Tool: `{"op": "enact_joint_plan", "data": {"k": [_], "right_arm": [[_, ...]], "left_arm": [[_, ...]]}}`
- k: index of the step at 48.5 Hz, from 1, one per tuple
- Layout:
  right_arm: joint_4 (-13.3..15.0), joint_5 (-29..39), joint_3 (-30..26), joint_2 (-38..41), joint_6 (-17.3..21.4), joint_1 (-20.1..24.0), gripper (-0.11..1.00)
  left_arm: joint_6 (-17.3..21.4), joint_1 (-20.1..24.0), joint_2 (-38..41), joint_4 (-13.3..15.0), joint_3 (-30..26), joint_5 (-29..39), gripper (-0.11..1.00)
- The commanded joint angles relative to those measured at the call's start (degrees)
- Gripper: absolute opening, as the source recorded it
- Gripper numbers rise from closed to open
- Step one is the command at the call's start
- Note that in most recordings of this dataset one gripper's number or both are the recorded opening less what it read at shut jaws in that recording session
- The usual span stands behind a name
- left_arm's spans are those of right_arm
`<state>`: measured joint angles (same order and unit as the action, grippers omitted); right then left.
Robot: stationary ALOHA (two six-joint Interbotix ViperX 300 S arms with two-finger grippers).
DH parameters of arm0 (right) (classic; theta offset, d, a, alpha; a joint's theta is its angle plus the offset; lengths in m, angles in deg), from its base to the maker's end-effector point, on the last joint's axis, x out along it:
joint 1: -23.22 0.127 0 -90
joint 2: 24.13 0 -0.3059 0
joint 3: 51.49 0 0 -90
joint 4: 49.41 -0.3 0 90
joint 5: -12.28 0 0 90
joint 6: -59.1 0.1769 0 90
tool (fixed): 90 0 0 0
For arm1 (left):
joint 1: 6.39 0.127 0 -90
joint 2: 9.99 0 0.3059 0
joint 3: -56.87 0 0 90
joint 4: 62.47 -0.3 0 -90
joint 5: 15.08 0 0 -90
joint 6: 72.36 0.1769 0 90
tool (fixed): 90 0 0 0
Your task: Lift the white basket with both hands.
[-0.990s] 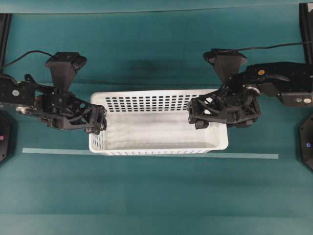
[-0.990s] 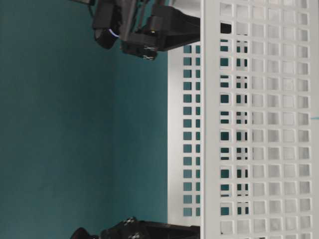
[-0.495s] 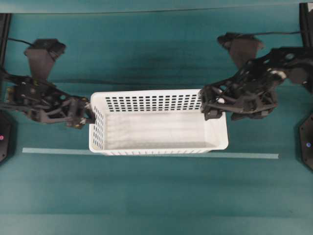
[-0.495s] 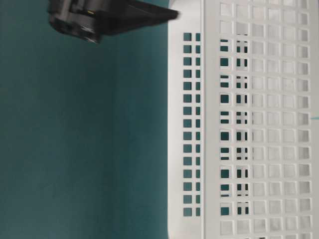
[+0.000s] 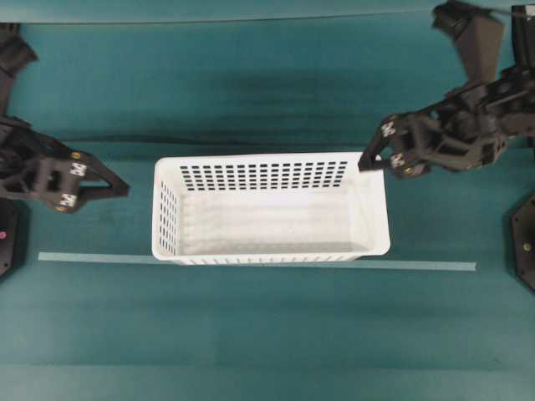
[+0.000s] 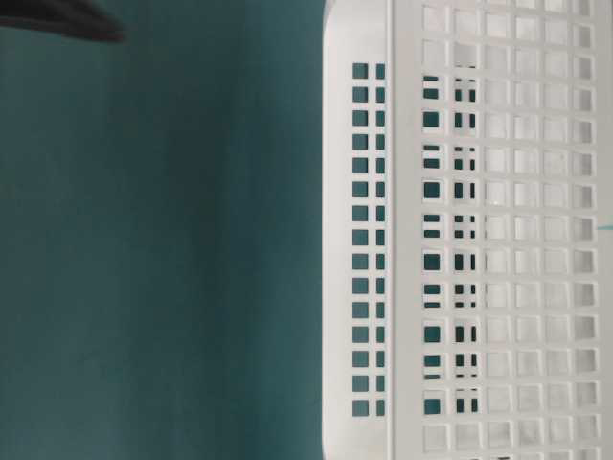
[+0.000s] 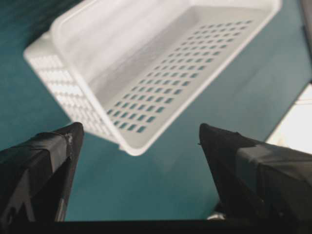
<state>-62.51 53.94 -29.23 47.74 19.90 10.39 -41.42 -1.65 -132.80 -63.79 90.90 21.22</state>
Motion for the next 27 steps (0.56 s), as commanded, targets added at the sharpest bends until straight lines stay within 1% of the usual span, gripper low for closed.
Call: {"op": "enact_joint_plan", "data": {"k": [1,4,5,8,17,22,23,27], "right_arm": [[0.1,-3.0,0.1,-1.0,-2.6,0.3,0.94],[0.2,-4.9,0.5,-2.0,-4.7,0.6,0.94],[0.1,-6.0,0.8,-2.6,-6.2,1.0,0.94],[0.2,-8.2,1.4,-3.6,-8.8,1.6,0.94],[0.7,-17.0,3.2,-7.2,-19.1,3.5,0.94],[1.8,-23.4,4.6,-9.2,-24.8,4.3,0.94],[2.1,-25.2,4.8,-9.8,-26.5,4.6,0.94],[3.2,-29.4,5.6,-11.6,-31.1,5.4,0.94]], "left_arm": [[1.7,-0.3,-1.1,-0.3,-1.6,-1.3,0.96],[3.8,-0.8,-2.2,-0.3,-1.6,-2.7,0.96],[4.8,-1.1,-2.5,-0.3,-1.5,-3.3,0.96],[7.6,-1.8,-3.4,-0.3,-1.5,-4.8,0.96],[16.5,-3.0,-5.4,-0.3,-1.4,-10.4,0.96],[21.5,-3.0,-6.2,-0.3,-1.4,-13.6,0.96],[22.6,-3.0,-6.3,-0.3,-1.4,-14.2,0.96],[26.2,-3.0,-7.1,-0.3,-1.4,-16.1,0.96]]}}
